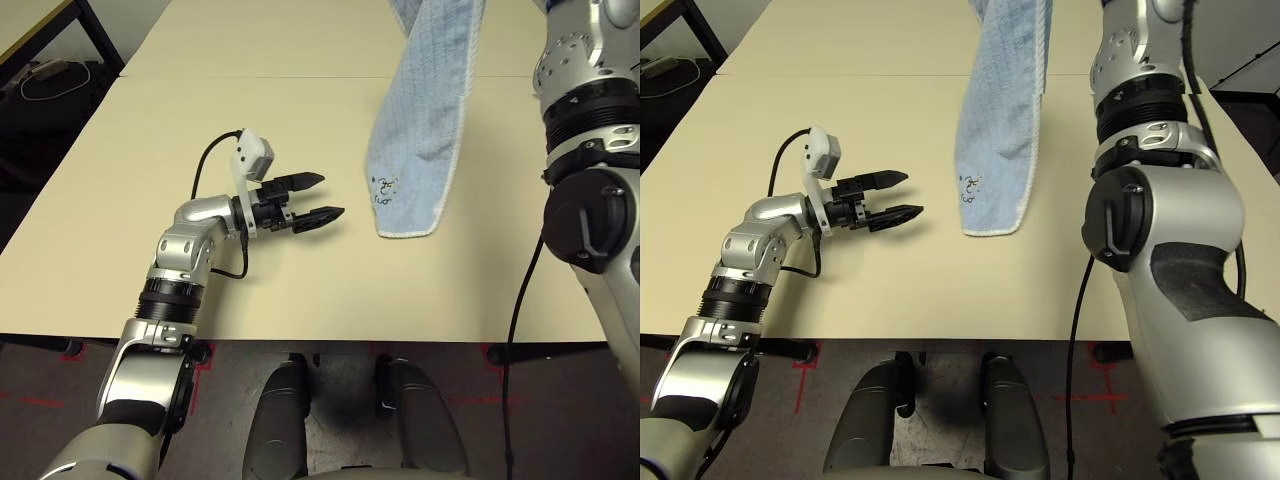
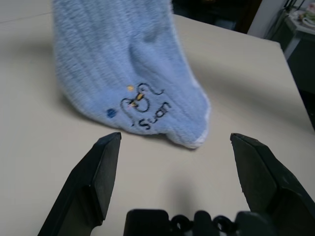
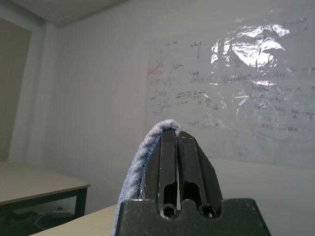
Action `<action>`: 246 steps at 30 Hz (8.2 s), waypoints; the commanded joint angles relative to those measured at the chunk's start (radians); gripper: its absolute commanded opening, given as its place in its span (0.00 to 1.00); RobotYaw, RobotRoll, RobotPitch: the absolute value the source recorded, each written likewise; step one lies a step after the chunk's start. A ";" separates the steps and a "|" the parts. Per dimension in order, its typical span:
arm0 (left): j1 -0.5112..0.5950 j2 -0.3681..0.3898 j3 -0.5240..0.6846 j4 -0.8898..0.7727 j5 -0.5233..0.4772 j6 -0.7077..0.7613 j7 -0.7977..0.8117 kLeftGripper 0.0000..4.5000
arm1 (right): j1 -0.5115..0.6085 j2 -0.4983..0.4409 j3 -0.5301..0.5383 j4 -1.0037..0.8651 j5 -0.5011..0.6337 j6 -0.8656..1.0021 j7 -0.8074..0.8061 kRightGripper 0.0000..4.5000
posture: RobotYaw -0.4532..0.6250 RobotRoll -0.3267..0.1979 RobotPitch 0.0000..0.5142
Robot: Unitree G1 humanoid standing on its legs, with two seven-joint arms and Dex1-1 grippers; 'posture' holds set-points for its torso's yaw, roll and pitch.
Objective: Fold the towel and set it aside.
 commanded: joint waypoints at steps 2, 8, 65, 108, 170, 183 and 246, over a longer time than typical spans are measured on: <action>0.017 -0.005 -0.021 -0.030 0.006 0.015 0.013 1.00 | -0.026 0.012 0.001 -0.007 0.004 0.015 0.013 0.01 | 0.41 0.62 0.38; -0.004 -0.057 -0.064 -0.105 0.036 0.013 0.083 1.00 | -0.030 0.017 0.004 0.004 -0.005 0.019 0.002 0.01 | 0.42 0.62 0.39; -0.189 -0.393 -0.318 0.170 0.320 0.032 0.345 1.00 | -0.070 -0.004 0.012 0.035 -0.055 0.065 -0.058 0.01 | 0.43 0.62 0.42; -0.198 -0.329 -0.242 0.231 0.345 0.084 0.381 0.02 | -0.057 -0.032 -0.003 -0.018 -0.022 0.089 -0.062 0.00 | 0.42 0.62 0.40; -0.094 -0.043 -0.178 0.037 0.385 0.128 0.378 0.91 | -0.001 -0.050 0.007 -0.026 -0.032 0.118 -0.062 0.00 | 0.43 0.62 0.46; -0.075 -0.003 -0.191 0.081 0.395 0.150 0.343 0.01 | -0.001 -0.057 0.008 -0.025 -0.035 0.118 -0.063 0.00 | 0.42 0.62 0.47; -0.053 0.281 0.177 -0.109 -0.103 0.529 0.172 0.85 | 0.371 -0.229 -0.034 0.000 0.004 0.154 0.084 0.00 | 0.41 0.62 0.48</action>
